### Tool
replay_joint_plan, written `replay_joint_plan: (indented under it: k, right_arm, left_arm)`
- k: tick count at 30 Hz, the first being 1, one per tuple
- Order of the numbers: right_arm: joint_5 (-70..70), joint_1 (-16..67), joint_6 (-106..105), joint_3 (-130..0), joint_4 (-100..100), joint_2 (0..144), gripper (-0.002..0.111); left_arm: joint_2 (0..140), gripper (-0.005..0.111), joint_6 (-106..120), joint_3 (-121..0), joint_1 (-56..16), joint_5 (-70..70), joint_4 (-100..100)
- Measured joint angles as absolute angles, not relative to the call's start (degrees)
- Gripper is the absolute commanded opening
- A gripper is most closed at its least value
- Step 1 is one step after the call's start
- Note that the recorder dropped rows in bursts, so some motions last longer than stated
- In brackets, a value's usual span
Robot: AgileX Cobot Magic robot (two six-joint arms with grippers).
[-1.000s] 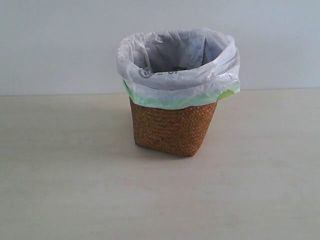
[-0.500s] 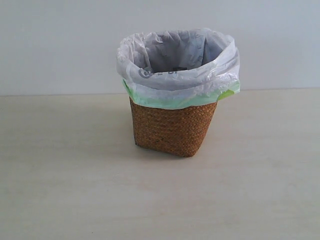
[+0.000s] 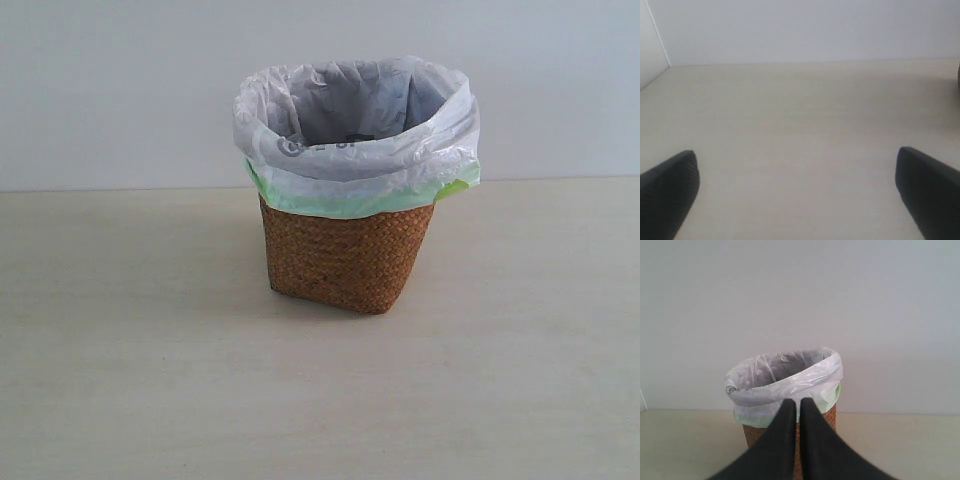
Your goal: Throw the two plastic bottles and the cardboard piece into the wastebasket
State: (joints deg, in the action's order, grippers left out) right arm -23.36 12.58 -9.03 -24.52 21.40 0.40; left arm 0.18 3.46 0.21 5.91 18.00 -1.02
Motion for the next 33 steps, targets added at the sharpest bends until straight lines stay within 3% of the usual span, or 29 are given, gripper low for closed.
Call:
replay_joint_plan:
  k: [25,33]
  right_arm:
    - [-18.98,12.58,-8.95,-24.33,21.18,0.4,0.0]
    - [-17.51,12.58,-8.58,-24.17,11.33,0.4,0.0]
  left_arm:
    - [0.18,0.108,3.46,0.21,5.91,18.0,-1.02]
    - [0.18,0.108,3.46,0.21,5.91,18.0,-1.02]
